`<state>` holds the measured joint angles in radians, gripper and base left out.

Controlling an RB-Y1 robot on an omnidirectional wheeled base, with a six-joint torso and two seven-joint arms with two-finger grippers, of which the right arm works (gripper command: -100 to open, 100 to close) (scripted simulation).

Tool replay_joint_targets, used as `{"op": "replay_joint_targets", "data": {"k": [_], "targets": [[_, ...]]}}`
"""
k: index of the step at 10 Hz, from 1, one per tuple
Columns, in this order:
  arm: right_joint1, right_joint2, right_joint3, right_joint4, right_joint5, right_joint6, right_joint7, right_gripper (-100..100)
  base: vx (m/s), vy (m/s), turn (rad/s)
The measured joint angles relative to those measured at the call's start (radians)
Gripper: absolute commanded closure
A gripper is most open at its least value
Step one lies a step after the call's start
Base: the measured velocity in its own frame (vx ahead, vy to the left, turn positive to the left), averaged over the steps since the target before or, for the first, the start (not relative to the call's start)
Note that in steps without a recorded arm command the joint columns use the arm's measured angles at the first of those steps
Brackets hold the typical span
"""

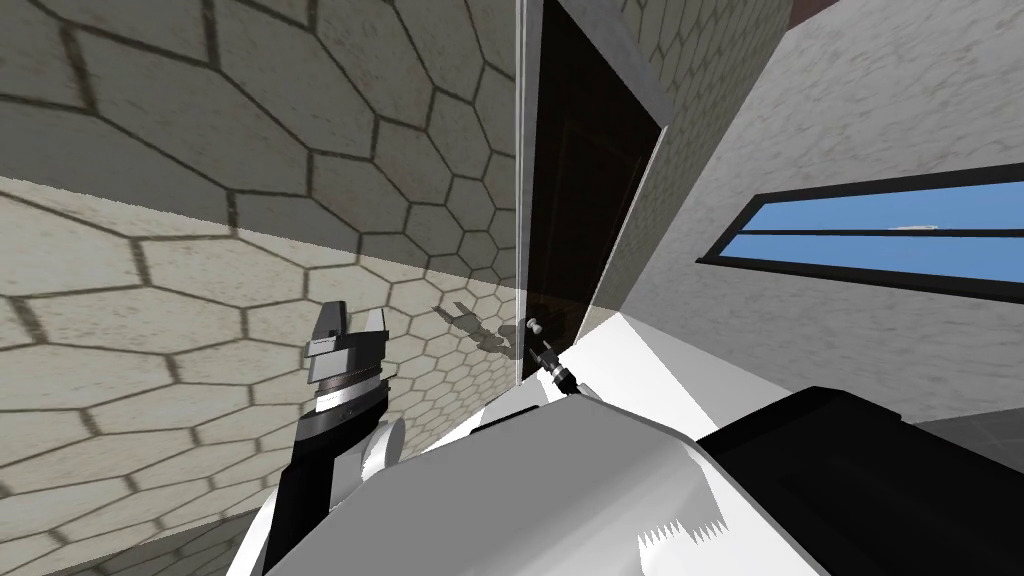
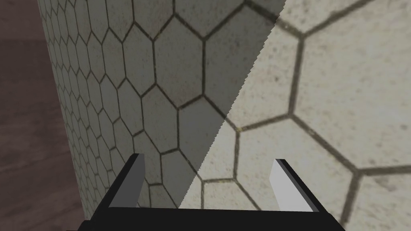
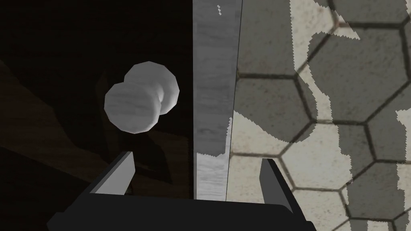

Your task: Pull the door open

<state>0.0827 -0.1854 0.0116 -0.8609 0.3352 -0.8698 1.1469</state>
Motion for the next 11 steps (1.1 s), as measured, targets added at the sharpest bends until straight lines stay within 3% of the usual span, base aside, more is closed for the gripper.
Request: {"op": "replay_joint_targets", "data": {"k": [2, 4, 6, 7, 11], "targets": [[0.001, -0.005, -0.033, 0.009, 0.028, -0.016, -0.024, -100, 0.211, 0.050, 0.044], [-0.002, -0.008, -0.066, 0.033, 0.051, -0.042, -0.046, -100, 0.182, -0.063, -0.010], [0.001, -0.003, -0.090, 0.080, 0.073, -0.073, -0.061, -100, 0.084, -0.065, 0.002], [0.005, 0.000, -0.088, 0.082, 0.075, -0.080, -0.062, 100, -0.036, 0.010, -0.014], [0.004, -0.003, -0.090, 0.079, 0.073, -0.078, -0.061, 100, -0.007, 0.005, 0.000]]}}
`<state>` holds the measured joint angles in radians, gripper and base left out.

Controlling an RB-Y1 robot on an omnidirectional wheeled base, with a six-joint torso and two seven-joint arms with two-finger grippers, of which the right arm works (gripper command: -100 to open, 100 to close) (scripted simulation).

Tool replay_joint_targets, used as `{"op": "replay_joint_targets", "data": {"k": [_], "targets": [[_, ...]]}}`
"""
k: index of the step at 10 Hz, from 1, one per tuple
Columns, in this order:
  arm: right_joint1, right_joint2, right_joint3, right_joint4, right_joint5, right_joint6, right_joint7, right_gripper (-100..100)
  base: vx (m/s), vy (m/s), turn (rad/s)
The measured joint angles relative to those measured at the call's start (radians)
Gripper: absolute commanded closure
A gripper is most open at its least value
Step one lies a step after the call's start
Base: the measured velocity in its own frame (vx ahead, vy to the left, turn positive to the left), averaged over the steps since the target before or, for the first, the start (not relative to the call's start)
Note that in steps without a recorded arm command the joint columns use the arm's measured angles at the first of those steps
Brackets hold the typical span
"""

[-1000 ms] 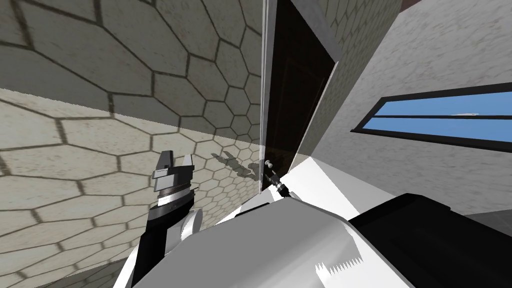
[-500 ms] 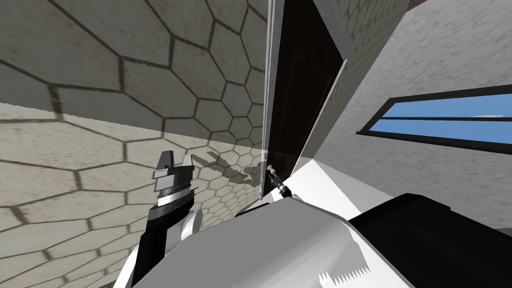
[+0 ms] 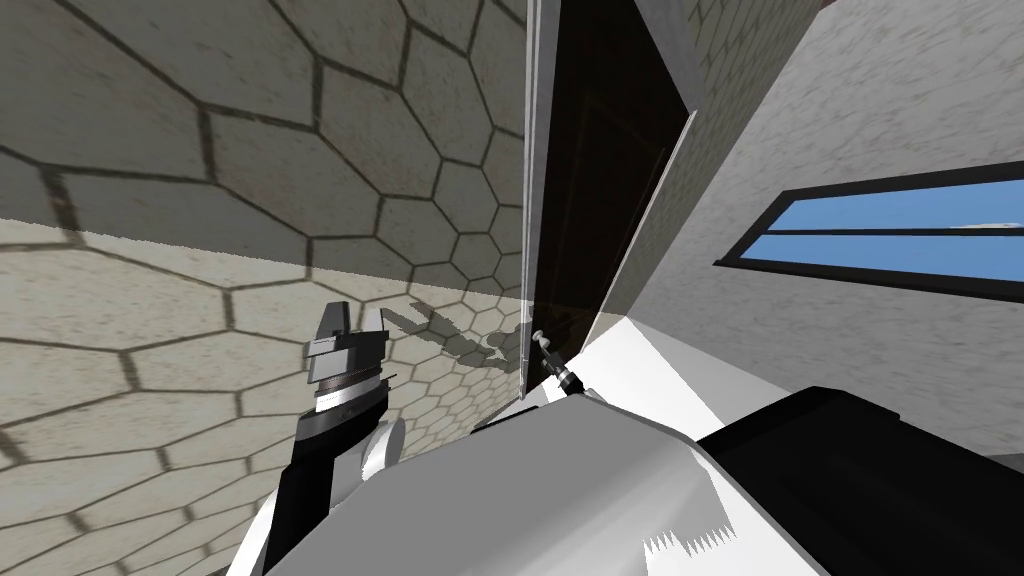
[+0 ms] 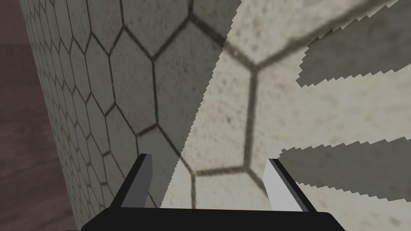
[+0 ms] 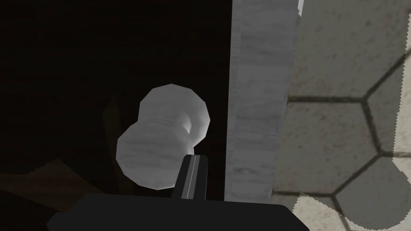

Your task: Pull the door open

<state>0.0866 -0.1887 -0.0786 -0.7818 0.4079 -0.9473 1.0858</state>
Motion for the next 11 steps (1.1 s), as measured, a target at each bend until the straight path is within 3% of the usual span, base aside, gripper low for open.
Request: {"op": "replay_joint_targets", "data": {"k": [1, 2, 3, 5, 8, 11], "targets": [[0.000, 0.000, 0.000, 0.000, 0.000, 0.000, 0.000, 100, 0.000, 0.000, 0.000], [0.000, 0.000, 0.000, 0.000, 0.000, 0.000, 0.000, -100, -0.139, 0.039, 0.099], [-0.009, -0.010, -0.008, 0.020, -0.004, -0.012, 0.000, -100, -0.215, 0.059, 0.123], [0.018, -0.037, -0.016, -0.021, -0.006, -0.008, -0.020, -100, -0.163, 0.014, 0.026], [0.003, -0.068, -0.036, 0.019, -0.016, -0.040, -0.027, -100, -0.173, -0.085, 0.047], [0.003, -0.086, -0.054, 0.038, -0.026, -0.056, -0.031, -100, 0.059, 0.017, 0.136]]}}
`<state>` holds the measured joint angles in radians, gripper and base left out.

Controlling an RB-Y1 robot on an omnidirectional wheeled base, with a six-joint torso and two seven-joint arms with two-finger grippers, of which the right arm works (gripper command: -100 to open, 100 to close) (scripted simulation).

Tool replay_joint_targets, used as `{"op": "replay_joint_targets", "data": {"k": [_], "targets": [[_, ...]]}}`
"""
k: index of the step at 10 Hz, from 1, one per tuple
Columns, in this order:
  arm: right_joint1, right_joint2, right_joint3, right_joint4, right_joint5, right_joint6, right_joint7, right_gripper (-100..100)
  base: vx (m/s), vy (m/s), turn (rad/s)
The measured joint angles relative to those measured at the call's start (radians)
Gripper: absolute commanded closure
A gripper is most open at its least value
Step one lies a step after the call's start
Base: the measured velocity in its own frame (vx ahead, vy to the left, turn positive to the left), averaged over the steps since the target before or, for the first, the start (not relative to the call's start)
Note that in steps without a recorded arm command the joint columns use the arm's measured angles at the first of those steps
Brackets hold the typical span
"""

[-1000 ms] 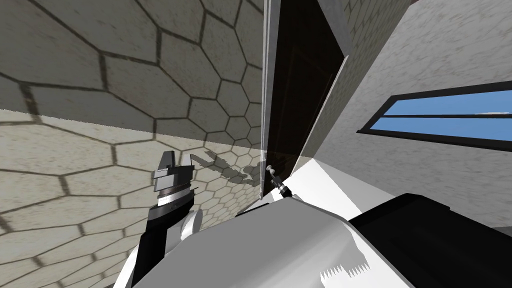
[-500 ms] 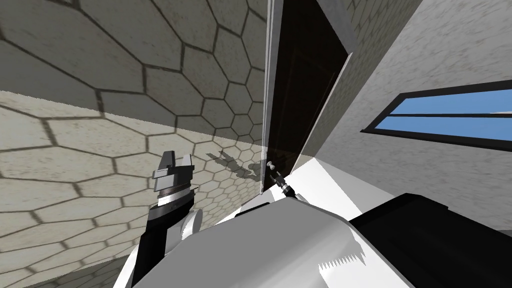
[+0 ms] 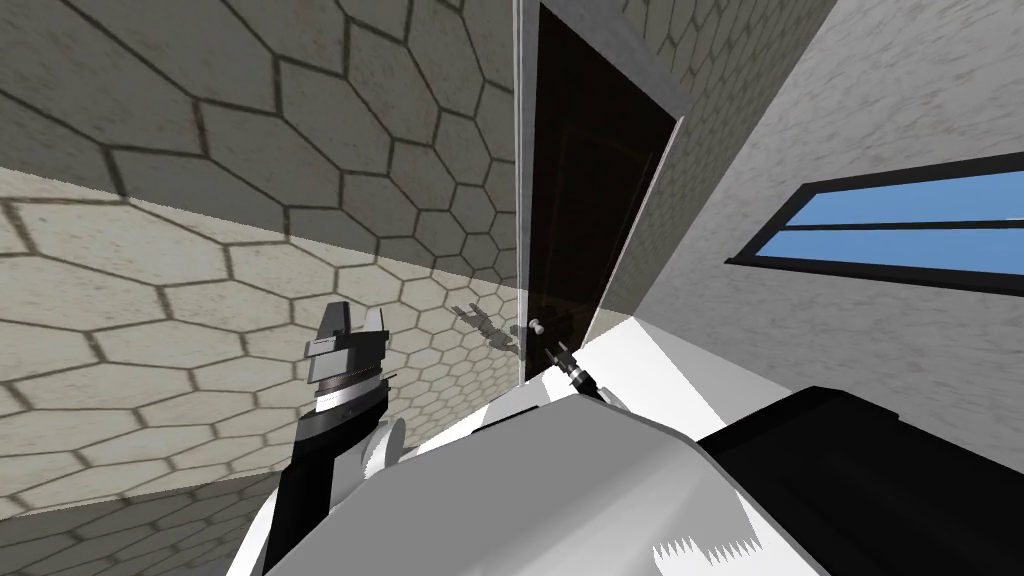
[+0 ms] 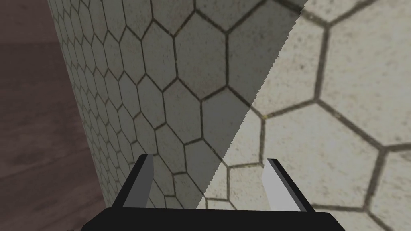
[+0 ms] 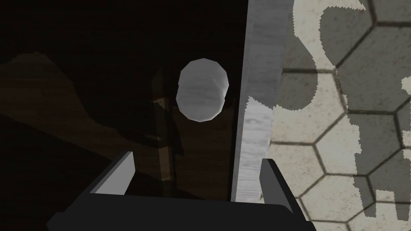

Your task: Pull the door open

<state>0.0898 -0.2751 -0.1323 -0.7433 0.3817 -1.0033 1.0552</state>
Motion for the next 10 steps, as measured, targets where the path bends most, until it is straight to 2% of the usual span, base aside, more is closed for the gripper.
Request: {"op": "replay_joint_targets", "data": {"k": [3, 4, 5, 6, 10], "targets": [[0.008, -0.018, -0.038, 0.030, -0.026, -0.023, 0.000, -100, 0.207, 0.059, 0.208], [-0.007, -0.029, -0.056, 0.079, -0.039, -0.048, 0.006, -100, 0.236, 0.052, 0.220], [-0.004, -0.037, -0.070, 0.095, -0.049, -0.063, 0.007, -100, 0.102, 0.008, 0.043], [-0.004, -0.038, -0.072, 0.095, -0.050, -0.065, 0.007, 100, -0.007, -0.004, -0.048], [-0.005, -0.040, -0.072, 0.095, -0.050, -0.060, 0.007, 100, -0.025, -0.007, 0.000]]}}
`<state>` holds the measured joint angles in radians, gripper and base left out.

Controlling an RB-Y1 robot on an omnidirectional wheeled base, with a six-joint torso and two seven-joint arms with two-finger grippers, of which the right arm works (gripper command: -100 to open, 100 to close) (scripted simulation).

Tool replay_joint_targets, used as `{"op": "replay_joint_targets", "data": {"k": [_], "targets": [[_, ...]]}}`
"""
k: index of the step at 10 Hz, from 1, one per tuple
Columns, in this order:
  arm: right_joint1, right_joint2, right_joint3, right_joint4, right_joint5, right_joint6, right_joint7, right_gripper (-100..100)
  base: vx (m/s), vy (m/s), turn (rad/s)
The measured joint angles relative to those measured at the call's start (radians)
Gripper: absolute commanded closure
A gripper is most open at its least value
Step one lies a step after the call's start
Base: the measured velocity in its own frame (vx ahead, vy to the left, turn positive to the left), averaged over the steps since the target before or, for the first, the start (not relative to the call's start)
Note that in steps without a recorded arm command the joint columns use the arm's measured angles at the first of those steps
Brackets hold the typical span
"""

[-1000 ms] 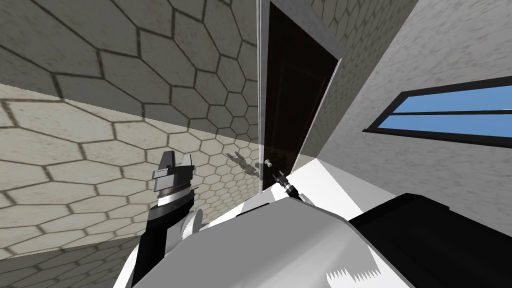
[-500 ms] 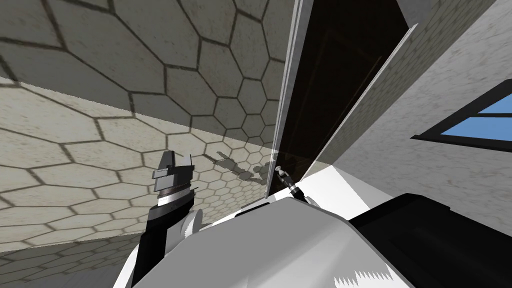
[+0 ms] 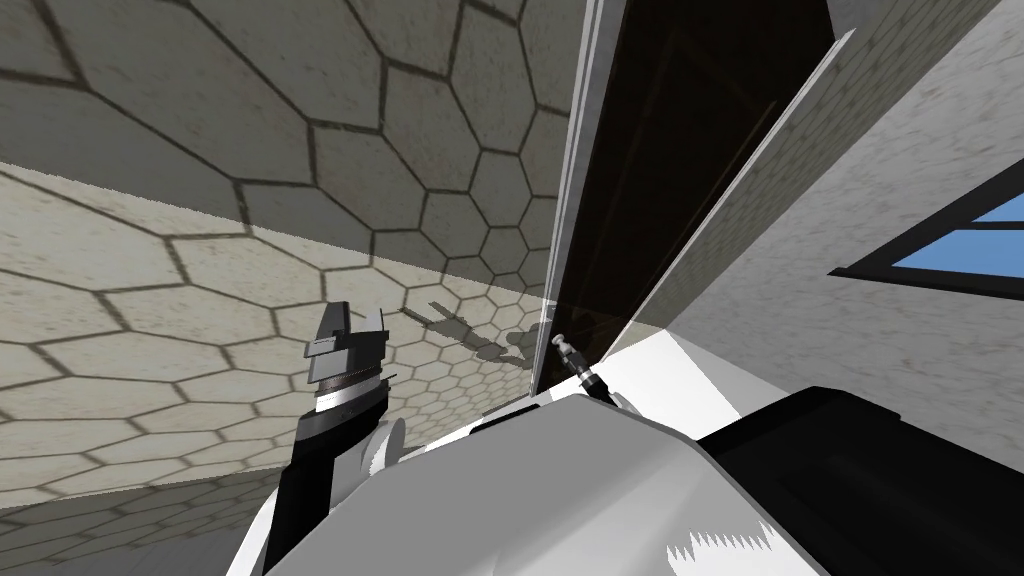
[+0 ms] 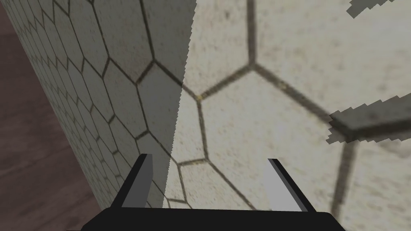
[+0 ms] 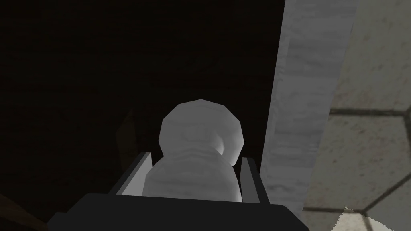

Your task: Pull the door open

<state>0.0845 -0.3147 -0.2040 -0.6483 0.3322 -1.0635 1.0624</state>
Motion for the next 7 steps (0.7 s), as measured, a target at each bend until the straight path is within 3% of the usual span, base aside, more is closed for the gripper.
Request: {"op": "replay_joint_targets", "data": {"k": [2, 7], "targets": [[0.002, 0.000, 0.000, 0.001, 0.000, 0.001, -0.001, 100, -0.008, -0.006, 0.016], [-0.005, -0.002, 0.010, 0.006, -0.026, 0.006, -0.097, 100, -0.028, -0.015, 0.039]]}}
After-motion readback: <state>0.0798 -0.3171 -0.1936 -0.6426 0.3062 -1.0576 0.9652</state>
